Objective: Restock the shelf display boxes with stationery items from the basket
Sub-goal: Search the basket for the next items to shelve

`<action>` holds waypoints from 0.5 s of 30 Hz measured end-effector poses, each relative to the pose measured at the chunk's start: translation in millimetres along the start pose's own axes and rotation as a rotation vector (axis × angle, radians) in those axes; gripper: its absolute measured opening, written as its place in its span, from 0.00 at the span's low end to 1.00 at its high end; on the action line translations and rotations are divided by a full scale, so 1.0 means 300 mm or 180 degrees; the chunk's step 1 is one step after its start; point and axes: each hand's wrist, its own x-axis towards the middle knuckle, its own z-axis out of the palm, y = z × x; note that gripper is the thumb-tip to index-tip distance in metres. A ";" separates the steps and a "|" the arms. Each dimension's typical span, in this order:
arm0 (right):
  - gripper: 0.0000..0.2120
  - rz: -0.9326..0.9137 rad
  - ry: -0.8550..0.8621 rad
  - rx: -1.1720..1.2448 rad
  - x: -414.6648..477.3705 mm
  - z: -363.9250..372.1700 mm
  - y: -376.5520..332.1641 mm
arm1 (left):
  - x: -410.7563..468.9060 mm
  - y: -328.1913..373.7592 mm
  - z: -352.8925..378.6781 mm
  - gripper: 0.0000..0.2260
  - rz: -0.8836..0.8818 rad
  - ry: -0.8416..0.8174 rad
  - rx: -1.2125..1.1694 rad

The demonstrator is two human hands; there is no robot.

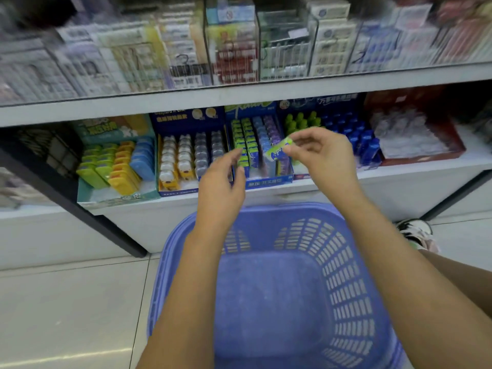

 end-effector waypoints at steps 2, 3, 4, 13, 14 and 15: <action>0.06 -0.0292 -0.0265 -0.0626 0.050 0.043 -0.037 | 0.018 -0.003 0.006 0.22 0.0168 -0.0339 0.0432; 0.08 -0.0427 -0.0417 -0.0927 0.071 0.064 -0.049 | 0.023 -0.009 0.015 0.25 0.0180 -0.0555 0.0594; 0.10 -0.0518 -0.0566 -0.1176 0.089 0.084 -0.055 | 0.022 -0.017 0.023 0.26 0.0184 -0.0752 0.0740; 0.14 -0.0488 -0.1567 -0.2410 0.171 0.154 -0.076 | -0.001 -0.056 0.036 0.32 0.0105 -0.1128 0.1020; 0.14 -0.0417 -0.1678 -0.2492 0.180 0.161 -0.086 | 0.000 -0.058 0.035 0.32 0.0091 -0.1135 0.1005; 0.15 -0.0321 -0.1805 -0.2588 0.188 0.168 -0.096 | 0.000 -0.057 0.034 0.32 0.0078 -0.1152 0.0998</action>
